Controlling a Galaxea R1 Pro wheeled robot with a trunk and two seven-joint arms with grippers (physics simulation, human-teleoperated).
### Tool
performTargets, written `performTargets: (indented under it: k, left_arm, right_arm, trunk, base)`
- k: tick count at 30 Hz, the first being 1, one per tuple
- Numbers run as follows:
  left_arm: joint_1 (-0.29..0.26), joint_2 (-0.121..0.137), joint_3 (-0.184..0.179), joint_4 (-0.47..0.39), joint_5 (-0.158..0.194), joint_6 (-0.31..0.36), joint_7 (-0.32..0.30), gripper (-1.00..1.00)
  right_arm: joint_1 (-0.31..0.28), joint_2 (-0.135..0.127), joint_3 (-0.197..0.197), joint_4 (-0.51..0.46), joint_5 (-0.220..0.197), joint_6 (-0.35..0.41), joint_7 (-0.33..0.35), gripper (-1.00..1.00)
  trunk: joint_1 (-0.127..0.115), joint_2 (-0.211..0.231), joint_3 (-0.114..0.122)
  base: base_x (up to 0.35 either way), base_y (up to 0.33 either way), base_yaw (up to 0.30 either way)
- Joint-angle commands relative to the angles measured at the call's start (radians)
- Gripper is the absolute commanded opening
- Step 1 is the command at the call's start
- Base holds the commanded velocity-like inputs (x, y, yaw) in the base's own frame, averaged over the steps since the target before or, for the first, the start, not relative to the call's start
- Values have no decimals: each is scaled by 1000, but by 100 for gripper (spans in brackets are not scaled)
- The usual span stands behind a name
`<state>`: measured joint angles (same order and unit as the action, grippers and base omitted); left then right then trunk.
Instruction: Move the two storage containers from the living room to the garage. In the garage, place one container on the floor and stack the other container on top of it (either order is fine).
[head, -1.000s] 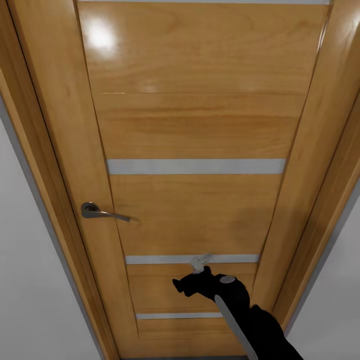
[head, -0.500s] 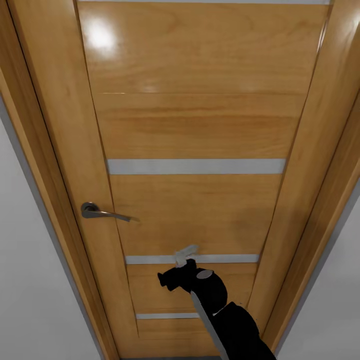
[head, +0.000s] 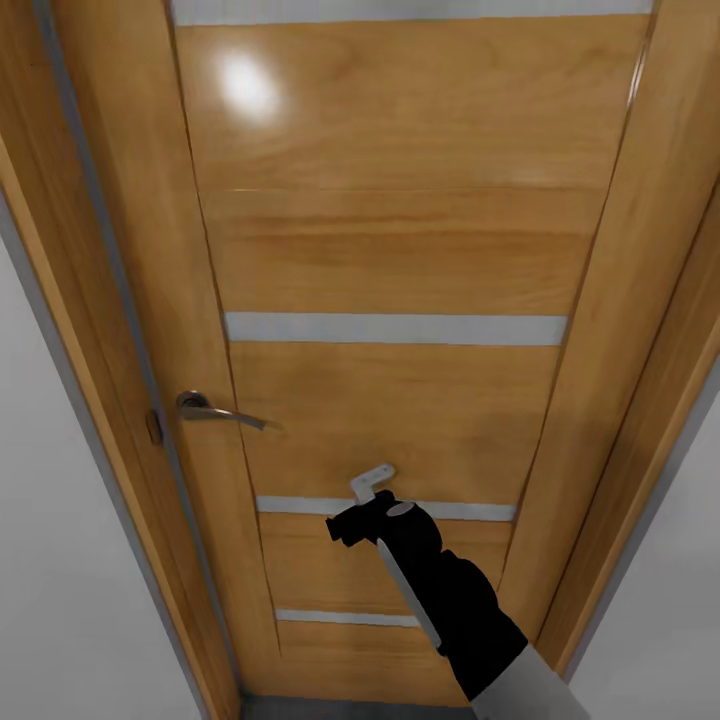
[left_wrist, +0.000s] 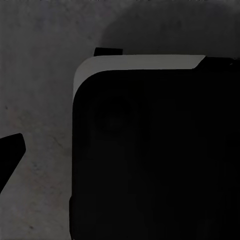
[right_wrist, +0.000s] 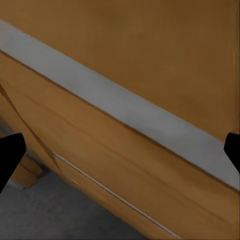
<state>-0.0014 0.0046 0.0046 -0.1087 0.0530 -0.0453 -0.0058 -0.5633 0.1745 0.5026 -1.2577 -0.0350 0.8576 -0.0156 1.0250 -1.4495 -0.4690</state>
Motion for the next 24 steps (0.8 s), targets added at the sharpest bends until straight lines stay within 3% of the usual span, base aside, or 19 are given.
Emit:
performTargets:
  k: [1, 9, 21, 24]
  left_arm:
    - [0, 0, 0, 0, 6, -2, -1, 100]
    - [0, 0, 0, 0, 5, -2, -1, 100]
    - [0, 0, 0, -2, 5, -2, -1, 100]
    - [0, 0, 0, -2, 5, -2, -1, 100]
  right_arm:
    - [-12, 0, 0, 20, 1, -5, -3, 100]
    - [-71, 0, 0, 130, 1, -44, -8, 100]
    - [-77, 0, 9, 39, 18, -9, -29, 100]
    - [-152, 0, 10, 45, 3, 25, -38, 100]
  trunk:
    - [0, -1, -1]
    - [0, -1, -1]
    - [0, -1, -1]
    - [0, -1, -1]
  base:
    - [0, 0, 0]
    - [0, 0, 0]
    - [0, 0, 0]
    - [0, 0, 0]
